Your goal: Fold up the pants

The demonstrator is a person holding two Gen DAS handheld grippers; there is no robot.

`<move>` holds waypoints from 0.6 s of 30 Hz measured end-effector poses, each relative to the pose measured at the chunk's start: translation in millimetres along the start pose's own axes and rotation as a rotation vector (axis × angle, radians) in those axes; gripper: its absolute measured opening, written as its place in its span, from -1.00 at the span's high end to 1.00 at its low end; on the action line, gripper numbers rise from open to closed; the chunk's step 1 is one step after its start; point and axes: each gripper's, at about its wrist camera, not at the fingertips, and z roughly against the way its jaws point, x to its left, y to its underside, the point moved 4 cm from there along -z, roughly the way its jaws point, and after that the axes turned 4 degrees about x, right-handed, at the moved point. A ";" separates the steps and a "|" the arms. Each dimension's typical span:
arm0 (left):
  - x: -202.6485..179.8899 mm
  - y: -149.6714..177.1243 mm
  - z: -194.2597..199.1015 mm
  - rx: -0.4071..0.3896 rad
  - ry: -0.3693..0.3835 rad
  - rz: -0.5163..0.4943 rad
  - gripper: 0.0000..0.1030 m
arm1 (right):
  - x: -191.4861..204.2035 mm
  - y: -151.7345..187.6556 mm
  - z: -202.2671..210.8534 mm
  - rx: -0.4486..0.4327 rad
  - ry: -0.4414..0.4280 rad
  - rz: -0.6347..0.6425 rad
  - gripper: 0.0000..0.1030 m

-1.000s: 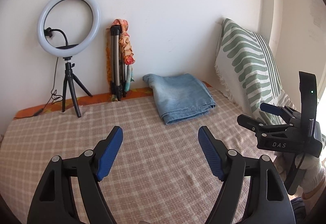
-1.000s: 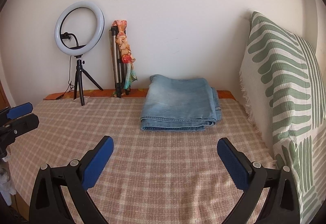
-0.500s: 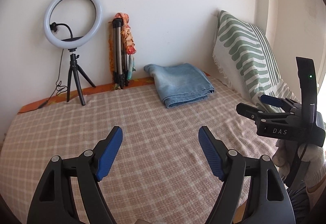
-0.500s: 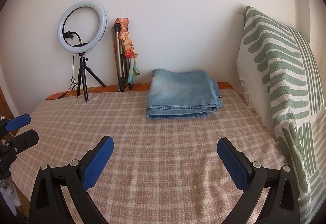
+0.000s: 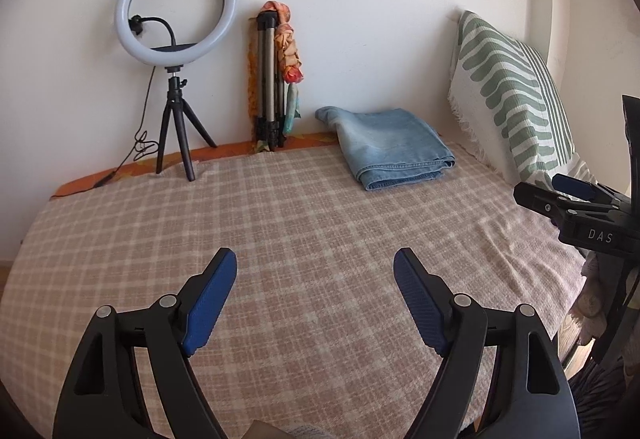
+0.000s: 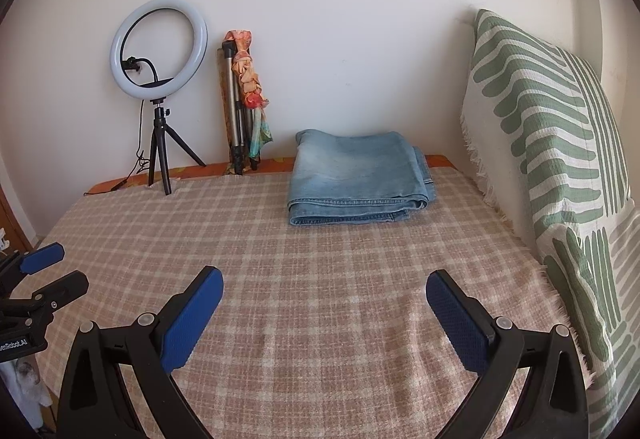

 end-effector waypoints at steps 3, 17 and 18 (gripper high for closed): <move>6.6 -0.4 3.8 -0.014 -0.022 0.017 -0.57 | 3.7 -0.2 2.0 -0.017 0.010 0.011 -0.99; 3.2 0.3 9.4 -0.055 -0.072 -0.027 -0.60 | 10.7 -1.5 2.7 -0.043 0.019 0.027 -1.00; 2.9 0.6 9.1 -0.055 -0.072 -0.028 -0.60 | 10.5 -1.5 2.5 -0.043 0.019 0.025 -0.99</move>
